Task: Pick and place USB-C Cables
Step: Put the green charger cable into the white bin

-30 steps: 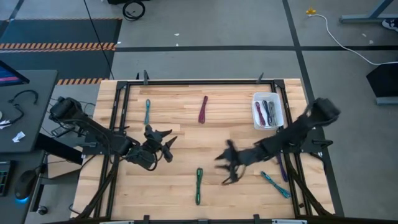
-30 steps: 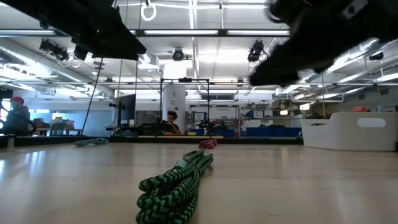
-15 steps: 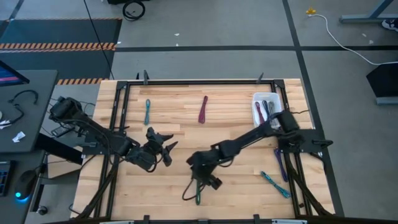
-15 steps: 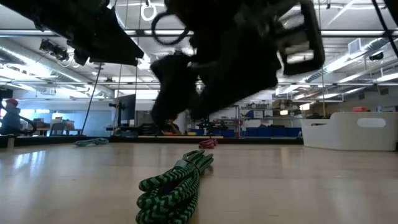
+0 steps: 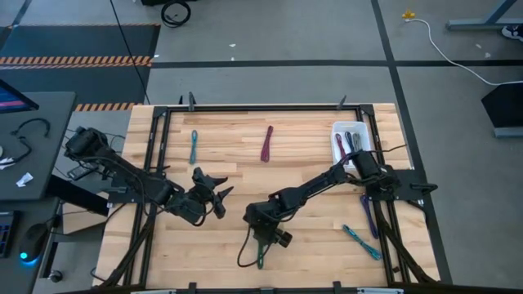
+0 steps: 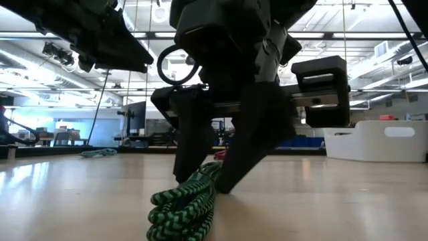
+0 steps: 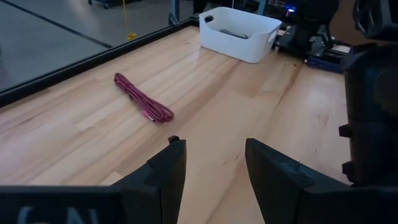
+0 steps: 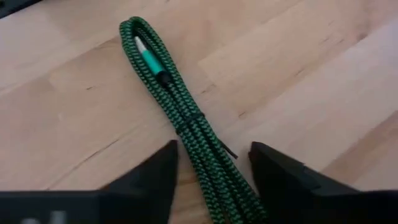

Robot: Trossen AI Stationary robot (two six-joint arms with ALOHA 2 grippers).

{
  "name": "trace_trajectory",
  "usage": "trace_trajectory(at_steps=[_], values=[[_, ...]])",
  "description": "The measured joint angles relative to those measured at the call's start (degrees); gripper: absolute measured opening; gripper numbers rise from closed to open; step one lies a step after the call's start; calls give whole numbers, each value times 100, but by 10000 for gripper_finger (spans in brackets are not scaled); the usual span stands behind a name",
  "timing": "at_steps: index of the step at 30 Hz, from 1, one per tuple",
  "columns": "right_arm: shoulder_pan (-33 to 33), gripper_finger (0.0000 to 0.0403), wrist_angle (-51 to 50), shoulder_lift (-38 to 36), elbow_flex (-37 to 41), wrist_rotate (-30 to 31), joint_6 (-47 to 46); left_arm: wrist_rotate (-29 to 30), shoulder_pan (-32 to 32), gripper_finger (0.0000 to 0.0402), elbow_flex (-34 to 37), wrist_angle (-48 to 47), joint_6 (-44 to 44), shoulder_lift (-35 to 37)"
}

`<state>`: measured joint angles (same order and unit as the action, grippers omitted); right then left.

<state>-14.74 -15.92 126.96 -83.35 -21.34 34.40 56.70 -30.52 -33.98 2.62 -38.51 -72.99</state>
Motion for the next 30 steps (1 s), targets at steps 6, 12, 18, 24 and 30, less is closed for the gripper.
trace_trajectory(at_steps=[6, 12, 18, 24, 30], values=[[67, 46, -201, -1, -3, 379, -724, -45, 0, 172, 1, -37, -31, 0], [-193, 24, 23, -549, 714, 1085, -1866, -49, 0, 172, 2, -139, -160, -1], [-898, 22, 1581, -2128, 3160, 2835, -3830, -47, -58, 172, 1, -154, -292, -30], [-1891, 21, 2187, -3897, 4928, 5220, -6742, -43, -57, 172, 0, -87, -293, -50], [-2274, 21, 813, -5502, 5327, 7009, -8385, 13, -50, 172, 2, -65, -285, -50]])
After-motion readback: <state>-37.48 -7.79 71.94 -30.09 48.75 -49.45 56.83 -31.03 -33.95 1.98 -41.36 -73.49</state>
